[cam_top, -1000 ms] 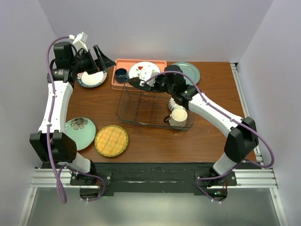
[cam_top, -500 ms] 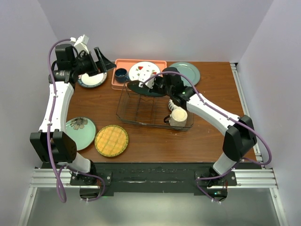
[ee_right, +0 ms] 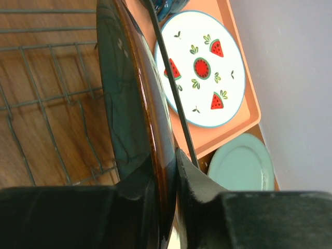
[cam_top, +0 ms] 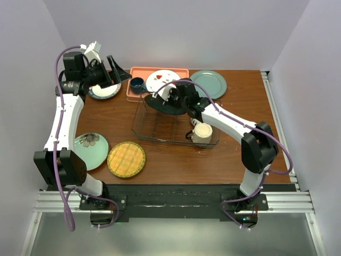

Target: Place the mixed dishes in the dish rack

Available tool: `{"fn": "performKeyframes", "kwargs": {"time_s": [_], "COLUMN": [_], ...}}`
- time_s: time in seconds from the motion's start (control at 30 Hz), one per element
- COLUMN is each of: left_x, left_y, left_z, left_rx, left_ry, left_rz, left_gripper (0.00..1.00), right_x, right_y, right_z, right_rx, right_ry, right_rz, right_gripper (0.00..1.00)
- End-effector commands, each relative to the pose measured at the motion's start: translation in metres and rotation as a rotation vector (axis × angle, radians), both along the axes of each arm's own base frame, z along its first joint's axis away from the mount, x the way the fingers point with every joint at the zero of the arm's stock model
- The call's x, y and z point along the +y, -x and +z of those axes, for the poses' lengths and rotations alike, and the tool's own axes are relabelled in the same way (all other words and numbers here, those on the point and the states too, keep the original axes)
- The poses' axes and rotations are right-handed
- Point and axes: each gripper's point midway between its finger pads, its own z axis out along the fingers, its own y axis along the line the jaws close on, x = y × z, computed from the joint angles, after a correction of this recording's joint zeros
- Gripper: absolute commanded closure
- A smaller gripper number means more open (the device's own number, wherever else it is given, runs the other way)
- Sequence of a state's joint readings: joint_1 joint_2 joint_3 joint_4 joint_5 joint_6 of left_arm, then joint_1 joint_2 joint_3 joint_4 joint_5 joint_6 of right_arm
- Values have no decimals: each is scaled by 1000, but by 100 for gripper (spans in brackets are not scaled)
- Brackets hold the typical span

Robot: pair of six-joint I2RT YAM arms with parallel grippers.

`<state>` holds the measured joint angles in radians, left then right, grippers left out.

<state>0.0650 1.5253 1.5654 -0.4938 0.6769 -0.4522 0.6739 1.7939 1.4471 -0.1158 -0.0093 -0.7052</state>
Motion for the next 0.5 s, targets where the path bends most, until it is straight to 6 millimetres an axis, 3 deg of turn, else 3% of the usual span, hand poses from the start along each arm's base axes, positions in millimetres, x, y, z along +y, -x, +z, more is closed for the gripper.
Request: {"fn": "performKeyframes", "kwargs": {"time_s": [0.0, 0.03, 0.2, 0.47], "left_x": [1, 1, 4, 7], "left_y": [11, 11, 12, 13], "left_z": [12, 10, 7, 3], "left_rx": [-40, -37, -27, -17], "left_ry": [-8, -12, -26, -47], "left_rz": [-3, 0, 10, 23], "left_gripper": [0, 0, 0, 0], "right_x": [15, 16, 12, 7], "right_y": [-17, -17, -20, -21], "right_z": [88, 86, 99, 113], "right_rx": [-160, -156, -185, -199], "right_ry": [-180, -178, -222, -275], "right_rz": [-48, -48, -82, -133], "right_gripper": [68, 59, 38, 32]}}
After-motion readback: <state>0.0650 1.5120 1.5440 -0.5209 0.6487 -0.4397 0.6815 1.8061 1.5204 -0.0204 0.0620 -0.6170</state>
